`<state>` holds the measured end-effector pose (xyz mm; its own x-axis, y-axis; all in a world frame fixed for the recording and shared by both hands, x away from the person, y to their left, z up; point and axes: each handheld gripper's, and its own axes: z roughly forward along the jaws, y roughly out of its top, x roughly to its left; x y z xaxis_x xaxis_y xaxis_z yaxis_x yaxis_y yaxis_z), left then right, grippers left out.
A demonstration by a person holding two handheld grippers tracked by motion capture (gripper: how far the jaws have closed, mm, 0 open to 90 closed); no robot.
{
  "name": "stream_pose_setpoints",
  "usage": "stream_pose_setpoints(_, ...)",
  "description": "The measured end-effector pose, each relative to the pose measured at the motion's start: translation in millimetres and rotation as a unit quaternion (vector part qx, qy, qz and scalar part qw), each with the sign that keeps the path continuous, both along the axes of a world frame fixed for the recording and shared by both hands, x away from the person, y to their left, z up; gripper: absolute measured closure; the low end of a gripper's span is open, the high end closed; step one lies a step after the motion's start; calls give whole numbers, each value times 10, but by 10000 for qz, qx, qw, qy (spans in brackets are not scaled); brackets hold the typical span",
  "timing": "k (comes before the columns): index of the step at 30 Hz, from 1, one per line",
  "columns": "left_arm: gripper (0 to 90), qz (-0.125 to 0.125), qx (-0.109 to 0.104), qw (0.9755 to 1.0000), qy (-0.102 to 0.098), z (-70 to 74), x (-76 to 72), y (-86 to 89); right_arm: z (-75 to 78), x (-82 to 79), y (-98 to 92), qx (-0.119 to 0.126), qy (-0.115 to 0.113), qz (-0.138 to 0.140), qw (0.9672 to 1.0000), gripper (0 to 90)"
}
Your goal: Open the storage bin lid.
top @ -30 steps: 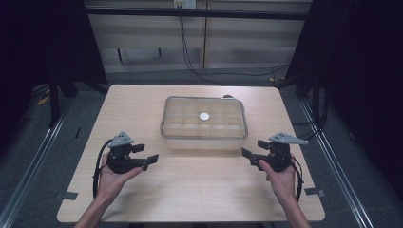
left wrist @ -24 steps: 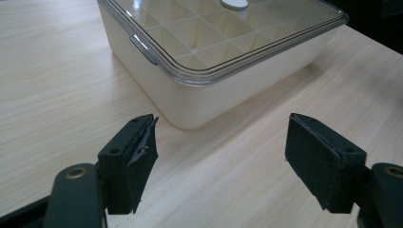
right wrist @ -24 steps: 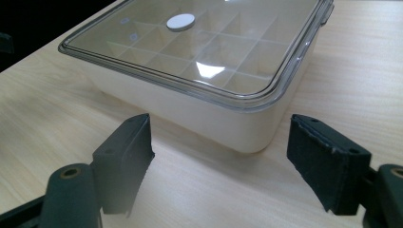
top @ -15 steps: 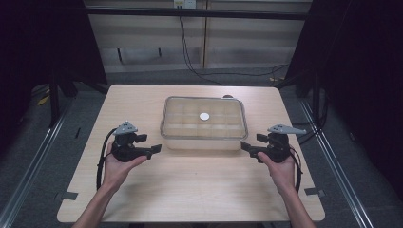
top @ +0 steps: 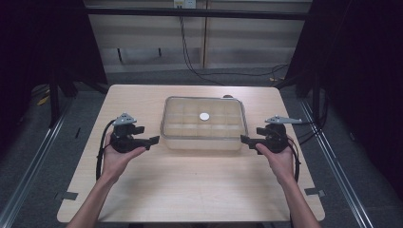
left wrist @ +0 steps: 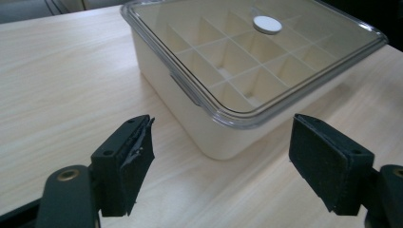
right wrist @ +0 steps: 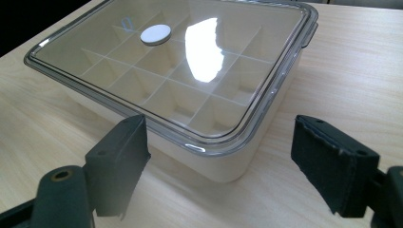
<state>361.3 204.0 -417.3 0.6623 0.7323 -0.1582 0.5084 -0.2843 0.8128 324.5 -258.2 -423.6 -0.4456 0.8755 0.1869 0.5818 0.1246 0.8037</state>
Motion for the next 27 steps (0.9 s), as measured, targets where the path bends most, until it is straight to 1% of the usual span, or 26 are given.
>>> stream_pose_setpoints(2,228,-10,-16,10000,37,21,41,12,14,49,-18,93,21,-16,10000,200)
stream_pose_setpoints(3,227,-10,-63,10000,42,34,56,13,22,79,-24,166,48,8,9999,200)
stream_pose_setpoints(4,230,-8,-56,10000,74,51,71,10,33,104,-25,187,46,1,9998,200)
stream_pose_setpoints(5,234,33,-71,10000,60,75,81,-2,46,131,-22,165,37,-2,9999,200)
stream_pose_setpoints(7,238,23,-10,10000,12,135,94,-40,69,179,-7,140,22,32,9999,199)
stream_pose_setpoints(8,241,-12,-50,10000,-17,164,103,-58,90,211,10,73,39,23,10000,199)
stream_pose_setpoints(9,245,-42,-22,10000,-38,195,108,-71,111,236,24,46,55,36,10000,199)
stream_pose_setpoints(11,247,-52,-62,9999,-90,231,137,-83,150,288,45,19,60,90,9999,199)
stream_pose_setpoints(12,247,-64,-77,9999,-81,235,161,-78,171,310,53,9,79,116,9999,199)
stream_pose_setpoints(13,247,-27,-67,10000,-66,233,186,-76,190,331,58,-8,56,129,9999,198)
stream_pose_setpoints(15,246,-17,-101,9999,7,214,231,-73,217,377,66,-12,89,172,9998,186)
stream_pose_setpoints(16,234,-65,-136,9998,95,191,256,-86,223,421,64,20,97,203,9997,186)
stream_pose_setpoints(18,232,-69,-34,9998,175,144,292,-112,217,439,61,31,109,215,9997,185)
stream_pose_setpoints(20,233,-71,-56,9997,208,99,328,-137,174,499,53,97,271,236,9993,157)
stream_pose_setpoints(21,232,-83,-87,9996,242,86,337,-147,147,528,47,116,369,249,9989,159)
stream_pose_setpoints(22,227,-89,-86,9996,269,67,350,-170,126,546,44,127,416,251,9987,167)
stream_pose_setpoints(23,225,-126,-34,9995,295,52,360,-195,98,572,47,99,478,275,9984,178)
stream_pose_setpoints(24,223,-150,7,9994,312,42,369,-221,80,591,50,36,496,225,9985,179)
stream_pose_setpoints(25,217,-178,56,9993,316,36,368,-254,66,610,52,-8,527,203,9984,204)
stream_pose_setpoints(26,216,-199,75,9993,317,35,362,-274,61,627,50,-80,555,245,9981,239)
stream_pose_setpoints(27,217,-250,87,9992,308,37,359,-293,65,634,50,-135,536,182,9983,228)
